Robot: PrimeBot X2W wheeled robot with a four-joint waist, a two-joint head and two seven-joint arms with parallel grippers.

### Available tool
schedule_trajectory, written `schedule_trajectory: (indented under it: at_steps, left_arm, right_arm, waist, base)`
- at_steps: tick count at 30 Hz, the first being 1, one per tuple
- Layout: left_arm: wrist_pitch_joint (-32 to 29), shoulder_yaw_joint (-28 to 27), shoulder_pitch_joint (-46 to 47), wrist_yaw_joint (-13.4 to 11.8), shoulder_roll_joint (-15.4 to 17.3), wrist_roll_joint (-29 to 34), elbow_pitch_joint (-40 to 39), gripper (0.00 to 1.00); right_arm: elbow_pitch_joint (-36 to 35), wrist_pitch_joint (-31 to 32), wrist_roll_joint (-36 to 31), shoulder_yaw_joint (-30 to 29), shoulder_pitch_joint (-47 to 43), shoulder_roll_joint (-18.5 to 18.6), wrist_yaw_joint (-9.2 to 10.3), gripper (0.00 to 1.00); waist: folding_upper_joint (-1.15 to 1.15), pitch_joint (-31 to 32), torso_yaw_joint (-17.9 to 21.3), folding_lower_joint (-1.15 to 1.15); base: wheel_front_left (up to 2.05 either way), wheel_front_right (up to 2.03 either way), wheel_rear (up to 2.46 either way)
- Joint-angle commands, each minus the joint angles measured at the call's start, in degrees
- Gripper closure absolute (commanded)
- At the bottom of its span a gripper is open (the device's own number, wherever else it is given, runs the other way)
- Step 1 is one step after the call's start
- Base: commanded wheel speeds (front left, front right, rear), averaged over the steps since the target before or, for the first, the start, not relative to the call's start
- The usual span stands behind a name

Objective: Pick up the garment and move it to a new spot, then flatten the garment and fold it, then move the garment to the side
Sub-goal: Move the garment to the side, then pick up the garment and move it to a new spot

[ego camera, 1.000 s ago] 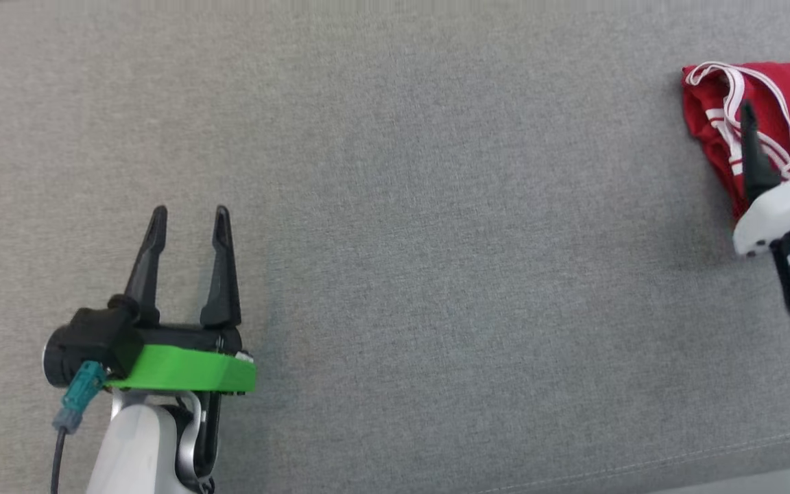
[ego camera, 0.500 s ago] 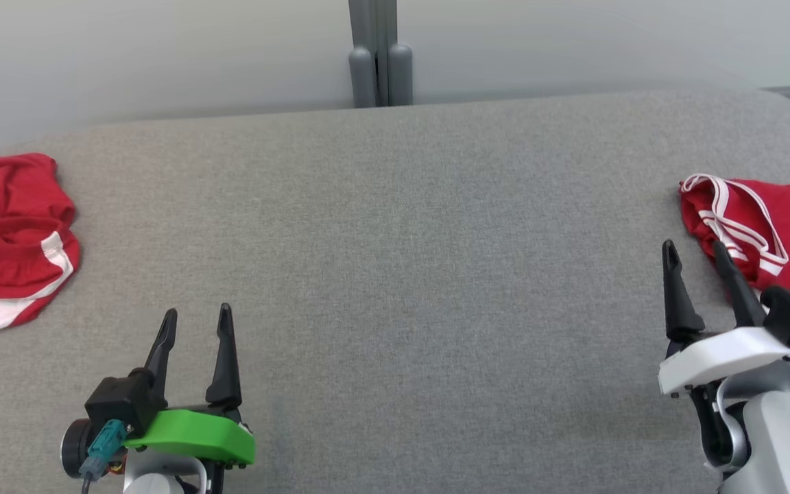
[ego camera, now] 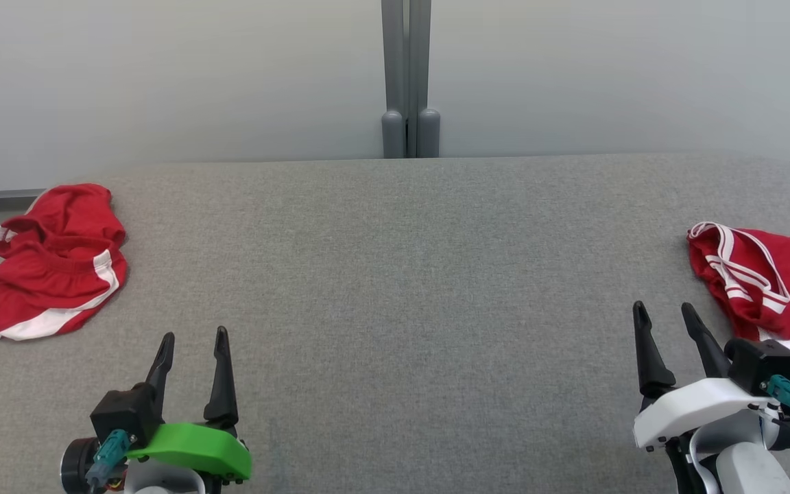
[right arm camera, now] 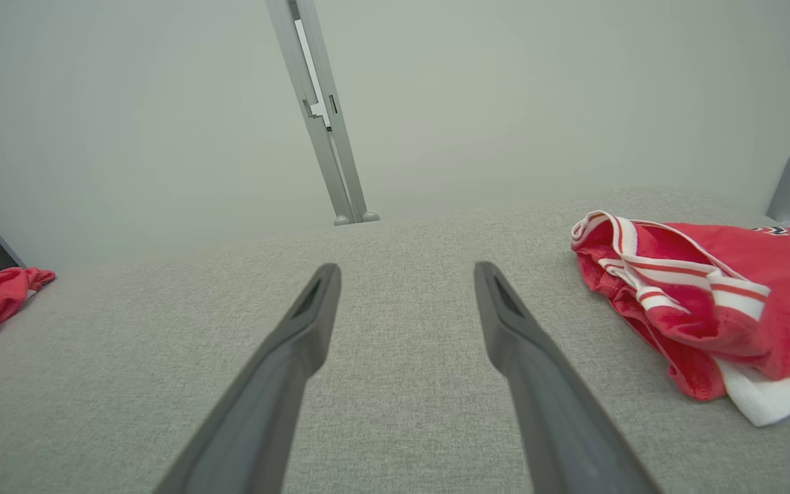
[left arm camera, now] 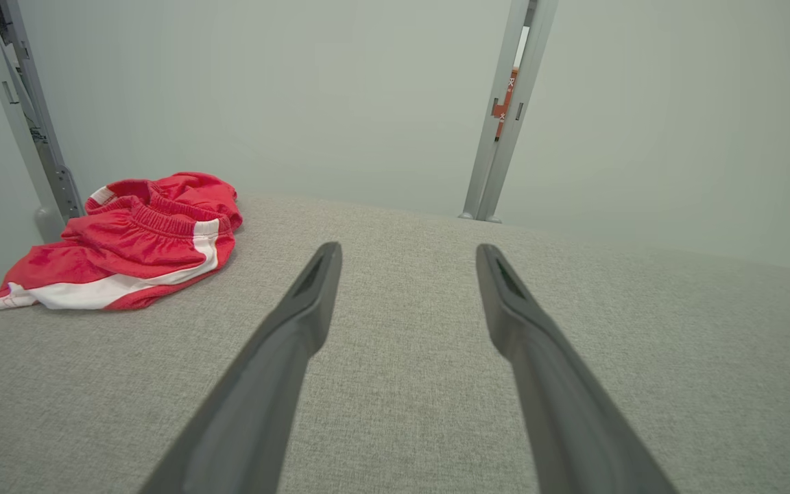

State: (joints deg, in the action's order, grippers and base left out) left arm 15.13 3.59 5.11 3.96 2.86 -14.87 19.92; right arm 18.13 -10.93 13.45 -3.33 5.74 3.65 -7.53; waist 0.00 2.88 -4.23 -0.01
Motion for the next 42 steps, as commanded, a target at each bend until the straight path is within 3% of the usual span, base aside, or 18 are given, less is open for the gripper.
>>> schedule_trajectory:
  at_steps: [1, 20, 26, 34, 42]
  left_arm:
    - [0.0, -0.05, -0.57, 0.13, 0.09, -0.07, 0.05, 0.0]
    - [0.01, -0.27, -1.27, -0.33, 0.09, -0.06, -0.57, 0.0]
    - [0.0, -0.76, -1.51, -0.34, 0.1, 0.42, -0.75, 0.0]
    - [0.0, -1.84, -2.37, 0.41, 0.13, 2.01, -0.79, 0.0]
    - [0.01, -4.51, -3.14, 0.65, 0.1, 2.81, -1.59, 0.0]
  right_arm:
    - [0.15, 0.11, -0.35, -0.24, -0.97, -0.16, 0.08, 0.0]
    - [-0.67, 1.07, -1.64, -0.38, -1.88, -0.72, 0.08, 0.0]
    - [-0.72, 0.71, -1.12, -0.15, -1.92, -0.73, 0.08, 0.0]
    - [0.29, 0.01, 0.92, 1.93, -2.41, -0.71, 0.08, 0.0]
    - [1.63, -0.75, 1.83, 3.41, -1.95, -0.71, 0.08, 0.0]
  waist:
    - [0.0, 0.0, 0.1, 0.01]
    - [0.0, -0.25, -1.55, 0.01]
    - [0.0, -0.31, -6.03, 0.01]
    - [0.0, 0.5, -14.95, 0.01]
    - [0.0, 1.0, -20.7, 0.01]
  base:
    - [0.0, 0.0, 0.0]
    - [0.0, 0.0, 0.0]
    - [0.0, 0.0, 0.0]
    - [0.0, 0.0, 0.0]
    - [0.0, 0.0, 0.0]
